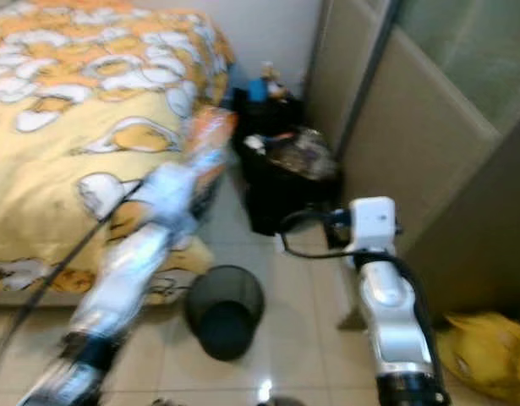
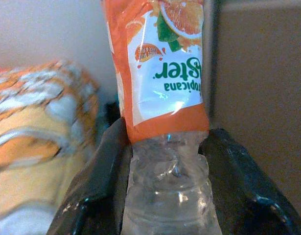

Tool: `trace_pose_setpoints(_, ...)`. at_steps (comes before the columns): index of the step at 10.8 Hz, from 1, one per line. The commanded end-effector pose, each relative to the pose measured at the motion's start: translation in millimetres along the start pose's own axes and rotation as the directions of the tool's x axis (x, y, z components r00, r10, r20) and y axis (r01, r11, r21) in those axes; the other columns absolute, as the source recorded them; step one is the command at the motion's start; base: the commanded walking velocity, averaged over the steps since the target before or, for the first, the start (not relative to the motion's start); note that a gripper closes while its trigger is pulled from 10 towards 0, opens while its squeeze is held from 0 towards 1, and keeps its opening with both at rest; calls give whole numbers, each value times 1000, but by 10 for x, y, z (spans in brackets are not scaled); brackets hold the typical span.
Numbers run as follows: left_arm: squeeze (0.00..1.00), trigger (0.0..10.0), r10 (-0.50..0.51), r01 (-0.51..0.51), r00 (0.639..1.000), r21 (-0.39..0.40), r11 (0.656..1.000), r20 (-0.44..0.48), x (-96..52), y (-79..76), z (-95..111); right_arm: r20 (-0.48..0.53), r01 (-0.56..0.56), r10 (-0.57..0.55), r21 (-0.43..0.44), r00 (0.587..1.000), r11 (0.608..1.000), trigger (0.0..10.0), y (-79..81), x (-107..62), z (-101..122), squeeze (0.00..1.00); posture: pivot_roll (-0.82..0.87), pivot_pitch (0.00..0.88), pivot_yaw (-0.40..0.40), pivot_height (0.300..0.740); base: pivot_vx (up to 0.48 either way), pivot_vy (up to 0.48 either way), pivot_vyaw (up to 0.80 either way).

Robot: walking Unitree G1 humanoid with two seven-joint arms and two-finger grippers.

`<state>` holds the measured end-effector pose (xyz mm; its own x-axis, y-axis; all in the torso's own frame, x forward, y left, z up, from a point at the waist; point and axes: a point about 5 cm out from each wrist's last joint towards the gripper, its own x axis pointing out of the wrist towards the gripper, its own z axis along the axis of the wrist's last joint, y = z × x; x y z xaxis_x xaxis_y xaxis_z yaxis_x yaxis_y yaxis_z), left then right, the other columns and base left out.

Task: Clean up the room

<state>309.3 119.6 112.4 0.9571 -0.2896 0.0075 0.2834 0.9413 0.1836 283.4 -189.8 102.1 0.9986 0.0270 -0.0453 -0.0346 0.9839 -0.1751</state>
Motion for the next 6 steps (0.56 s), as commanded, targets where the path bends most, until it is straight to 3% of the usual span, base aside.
trace_pose_setpoints(1,0,10000,-18,17,999,12,1000,38,-12,-64,108,-9,6,-6,-43,1000,999,10000,-59,4,-34,0,-186,26,0,740,0,-446,0)
trace_pose_setpoints(2,0,10000,199,-197,979,56,979,-35,-383,290,-74,22,-44,45,-44,999,998,10000,-35,-25,33,0,-171,10,-7,740,0,0,0)
trace_pose_setpoints(3,0,10000,208,-206,978,112,972,-8,-573,336,-51,25,-53,53,-21,998,998,10000,-60,-79,50,0,-158,10,-14,740,0,0,0)
trace_pose_setpoints(4,0,10000,107,-110,993,49,993,59,-832,205,58,18,-83,83,34,996,996,10000,-90,-243,38,0,-140,12,-29,740,0,0,0)
trace_pose_setpoints(5,0,10000,91,-96,988,28,995,126,-952,152,223,10,-117,116,53,993,992,10000,-79,-381,0,0,-143,6,-39,740,0,0,0)
trace_pose_setpoints(6,0,10000,152,-151,985,-16,988,87,-932,192,185,-3,-128,129,56,992,990,10000,-61,-394,-45,0,-144,0,-45,740,0,0,0)
